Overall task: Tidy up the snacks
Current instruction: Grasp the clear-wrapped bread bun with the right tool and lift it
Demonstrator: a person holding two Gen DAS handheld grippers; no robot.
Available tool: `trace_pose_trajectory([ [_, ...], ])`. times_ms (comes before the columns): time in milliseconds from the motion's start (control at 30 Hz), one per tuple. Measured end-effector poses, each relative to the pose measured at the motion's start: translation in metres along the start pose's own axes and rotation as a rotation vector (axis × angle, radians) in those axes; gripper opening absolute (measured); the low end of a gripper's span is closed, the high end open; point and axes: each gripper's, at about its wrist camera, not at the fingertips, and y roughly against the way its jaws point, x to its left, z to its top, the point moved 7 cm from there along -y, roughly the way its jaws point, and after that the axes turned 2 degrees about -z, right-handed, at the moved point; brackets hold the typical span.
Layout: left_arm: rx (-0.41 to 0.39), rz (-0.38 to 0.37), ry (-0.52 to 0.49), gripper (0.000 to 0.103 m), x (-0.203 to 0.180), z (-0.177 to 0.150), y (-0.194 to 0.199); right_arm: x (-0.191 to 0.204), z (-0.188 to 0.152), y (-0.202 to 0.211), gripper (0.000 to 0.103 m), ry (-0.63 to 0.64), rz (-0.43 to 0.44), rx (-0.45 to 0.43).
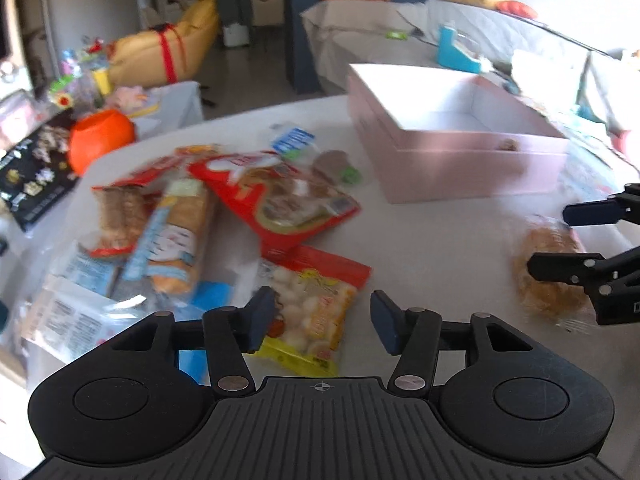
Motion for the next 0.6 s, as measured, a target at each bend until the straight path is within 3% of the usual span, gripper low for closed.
trace_pose_trajectory([
  [167,0.007,-0.126,0.030,0.058,-0.008,-0.006,0.016,-0.010,-0.007,0.016,0.076,-0.066,0.006,-0.041],
  [333,-0.011,-0.012,-0.034,0.056,0.000,0.000,0.017,-0.009,-0.009,0.031,0.077,-0.080,0.036,-0.078],
  [467,0.046,-0.056,0.031,0.057,0.011,0.003,0.002,-0.010,-0.014,0.035,0.077,-0.113,0.058,-0.052],
  [600,0.056,-0.089,0.022,0.058,0.001,0.002,0.000,-0.011,-0.024,0.033,0.077,-0.139,0.085,-0.004],
])
